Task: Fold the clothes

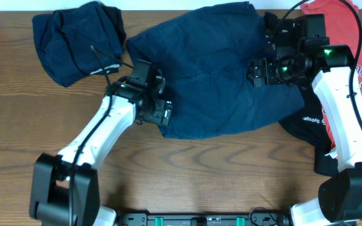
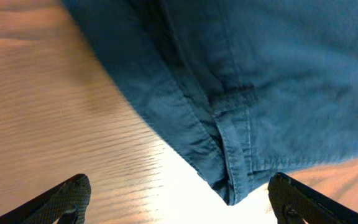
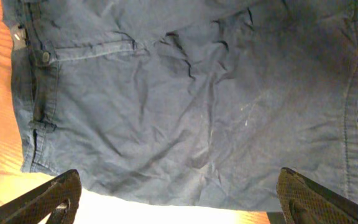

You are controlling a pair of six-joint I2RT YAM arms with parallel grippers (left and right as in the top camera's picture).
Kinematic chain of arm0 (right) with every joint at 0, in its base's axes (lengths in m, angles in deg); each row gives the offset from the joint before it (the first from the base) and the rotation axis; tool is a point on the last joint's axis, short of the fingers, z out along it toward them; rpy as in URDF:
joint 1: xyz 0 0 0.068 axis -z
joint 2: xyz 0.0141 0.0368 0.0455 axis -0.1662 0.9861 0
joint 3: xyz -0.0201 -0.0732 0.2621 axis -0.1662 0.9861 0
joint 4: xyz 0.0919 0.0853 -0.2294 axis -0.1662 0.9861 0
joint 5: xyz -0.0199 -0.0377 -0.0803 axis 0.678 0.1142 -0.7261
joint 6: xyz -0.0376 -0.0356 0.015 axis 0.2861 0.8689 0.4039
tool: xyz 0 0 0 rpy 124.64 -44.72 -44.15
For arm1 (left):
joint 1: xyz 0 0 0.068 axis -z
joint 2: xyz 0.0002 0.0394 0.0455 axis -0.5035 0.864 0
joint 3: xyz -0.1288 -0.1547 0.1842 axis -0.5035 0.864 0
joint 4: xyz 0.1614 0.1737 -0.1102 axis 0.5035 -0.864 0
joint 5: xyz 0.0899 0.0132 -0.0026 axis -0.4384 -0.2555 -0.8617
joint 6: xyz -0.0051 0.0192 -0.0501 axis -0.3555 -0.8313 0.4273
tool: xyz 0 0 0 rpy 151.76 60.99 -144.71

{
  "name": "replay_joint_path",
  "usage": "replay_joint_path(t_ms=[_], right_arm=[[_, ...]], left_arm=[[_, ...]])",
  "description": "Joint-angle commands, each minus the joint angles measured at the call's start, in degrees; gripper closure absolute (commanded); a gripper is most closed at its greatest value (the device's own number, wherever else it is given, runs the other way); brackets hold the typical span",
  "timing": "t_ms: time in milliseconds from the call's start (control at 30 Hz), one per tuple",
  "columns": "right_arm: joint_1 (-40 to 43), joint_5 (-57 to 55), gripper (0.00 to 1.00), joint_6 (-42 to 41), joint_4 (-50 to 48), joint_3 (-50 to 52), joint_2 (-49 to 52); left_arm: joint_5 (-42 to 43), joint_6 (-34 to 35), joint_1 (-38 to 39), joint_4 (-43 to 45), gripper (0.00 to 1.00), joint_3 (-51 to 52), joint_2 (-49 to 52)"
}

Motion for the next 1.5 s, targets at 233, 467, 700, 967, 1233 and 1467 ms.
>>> replay_joint_path(t_ms=[233,467,700,967,1233,1467], right_arm=[[0.2,0.0,0.02,1.1,0.0,0.0,-1.4],[0.2,0.0,0.02,1.1,0.0,0.0,-1.4],[0.2,0.0,0.04,1.1,0.2,0.0,-1.4],[0.2,0.0,0.07,1.1,0.9,0.0,-1.4],[0.3,0.0,0.09,1.0,3.5,0.0,-1.4],[-0.3,0.0,0.15,0.1,9.9,0.0,-1.4]], left_arm=[[7.3,-12.6,2.4,1.8,0.07,0.7,9.0],[8.2,-12.6,4.0,3.1,0.10,0.7,10.1],[8.1,-12.6,6.3,1.3,0.24,0.7,10.1],[7.8,-9.6,7.7,-0.8,0.94,0.7,10.1],[2.5,-0.6,3.4,-8.6,0.94,0.7,4.7],[-2.7,2.8,-1.7,-9.1,0.94,0.7,-5.7]])
